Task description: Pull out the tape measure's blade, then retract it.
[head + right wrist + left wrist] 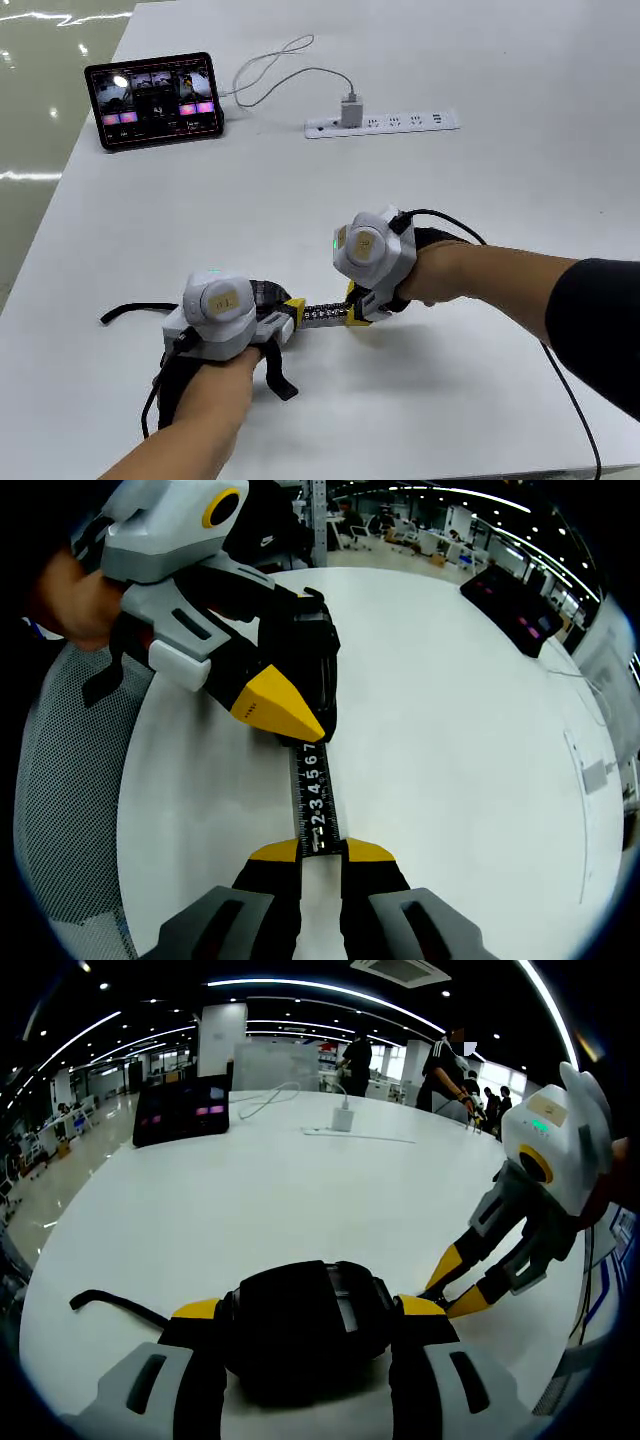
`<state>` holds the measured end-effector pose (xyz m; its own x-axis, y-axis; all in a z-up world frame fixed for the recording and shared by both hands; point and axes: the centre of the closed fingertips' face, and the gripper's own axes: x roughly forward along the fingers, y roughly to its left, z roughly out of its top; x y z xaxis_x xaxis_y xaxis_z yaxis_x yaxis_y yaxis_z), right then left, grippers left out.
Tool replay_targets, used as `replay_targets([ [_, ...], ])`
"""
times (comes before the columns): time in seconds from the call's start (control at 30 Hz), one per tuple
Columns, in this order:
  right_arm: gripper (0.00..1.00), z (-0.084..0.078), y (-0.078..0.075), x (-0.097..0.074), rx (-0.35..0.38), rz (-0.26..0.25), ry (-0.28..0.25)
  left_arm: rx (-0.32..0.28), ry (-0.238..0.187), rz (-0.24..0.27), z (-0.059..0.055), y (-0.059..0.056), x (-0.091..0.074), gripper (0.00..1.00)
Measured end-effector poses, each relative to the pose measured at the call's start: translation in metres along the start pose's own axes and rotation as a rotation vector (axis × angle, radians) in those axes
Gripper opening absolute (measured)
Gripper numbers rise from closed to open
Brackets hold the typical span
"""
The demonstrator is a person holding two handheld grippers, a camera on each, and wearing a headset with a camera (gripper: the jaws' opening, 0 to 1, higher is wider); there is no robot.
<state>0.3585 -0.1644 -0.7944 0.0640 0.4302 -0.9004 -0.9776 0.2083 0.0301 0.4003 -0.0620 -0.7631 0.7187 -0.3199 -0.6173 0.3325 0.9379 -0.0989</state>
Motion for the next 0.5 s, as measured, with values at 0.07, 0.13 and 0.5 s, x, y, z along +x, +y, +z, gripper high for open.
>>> replay_targets([
  [0.07, 0.1, 0.0009, 0.0001, 0.0003, 0.002, 0.0, -0.003, -0.001, -0.001, 0.0, 0.0001, 0.0, 0.0, 0.62],
  [0.13, 0.1, 0.0015, 0.0001, 0.0005, 0.003, 0.0, -0.006, -0.002, -0.002, 0.0, 0.0002, 0.0, 0.0, 0.62],
  [0.5, 0.1, 0.0065, 0.0007, 0.0027, 0.009, 0.004, -0.027, -0.002, 0.0, -0.002, 0.0, -0.0004, -0.0007, 0.61],
])
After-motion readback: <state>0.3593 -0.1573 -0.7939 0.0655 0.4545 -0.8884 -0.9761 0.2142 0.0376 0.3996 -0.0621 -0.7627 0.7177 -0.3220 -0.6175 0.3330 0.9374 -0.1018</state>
